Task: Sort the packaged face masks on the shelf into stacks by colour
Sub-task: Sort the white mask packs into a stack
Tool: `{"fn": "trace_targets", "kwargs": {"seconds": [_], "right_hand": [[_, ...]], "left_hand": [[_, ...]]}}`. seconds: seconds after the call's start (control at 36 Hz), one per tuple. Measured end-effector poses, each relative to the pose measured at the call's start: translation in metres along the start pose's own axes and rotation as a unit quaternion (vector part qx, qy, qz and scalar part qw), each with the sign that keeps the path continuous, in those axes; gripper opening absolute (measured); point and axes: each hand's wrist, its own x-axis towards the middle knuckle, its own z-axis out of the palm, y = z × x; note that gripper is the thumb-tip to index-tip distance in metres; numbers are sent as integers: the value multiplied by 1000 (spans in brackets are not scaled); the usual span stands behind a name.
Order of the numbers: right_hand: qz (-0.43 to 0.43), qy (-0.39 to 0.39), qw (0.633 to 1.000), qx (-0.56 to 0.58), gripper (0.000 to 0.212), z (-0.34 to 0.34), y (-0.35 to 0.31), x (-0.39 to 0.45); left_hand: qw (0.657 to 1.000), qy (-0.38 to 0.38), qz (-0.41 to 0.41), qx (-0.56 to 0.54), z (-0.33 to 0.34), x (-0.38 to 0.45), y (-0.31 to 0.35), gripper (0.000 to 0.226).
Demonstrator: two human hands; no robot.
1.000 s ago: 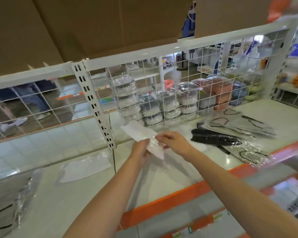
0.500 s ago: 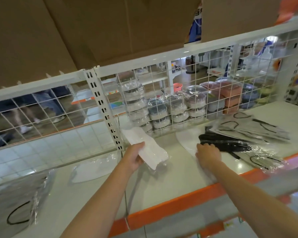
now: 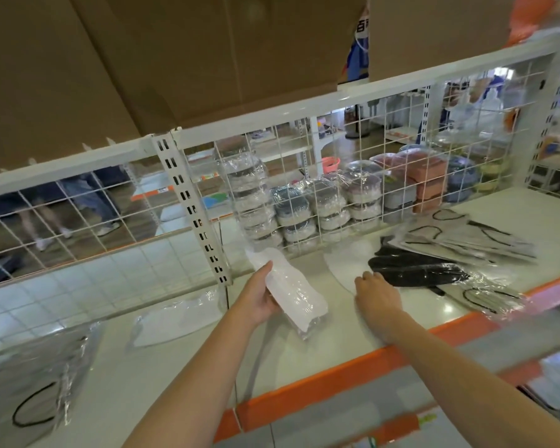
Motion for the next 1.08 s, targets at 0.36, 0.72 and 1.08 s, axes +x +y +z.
{"fn": "trace_targets", "kwargs": {"seconds": [0.36, 0.72, 1.08], "right_hand": [[-172, -125, 854, 475, 18, -53, -70, -1], [42, -89, 995, 2, 66, 13, 38, 34], [48, 20, 999, -2, 27, -13, 0, 30]], "left_hand": [[995, -79, 37, 54, 14, 9, 5, 64], [993, 24, 109, 35, -15, 9, 26, 44], [993, 35, 107, 34, -12, 13, 19, 35]]}}
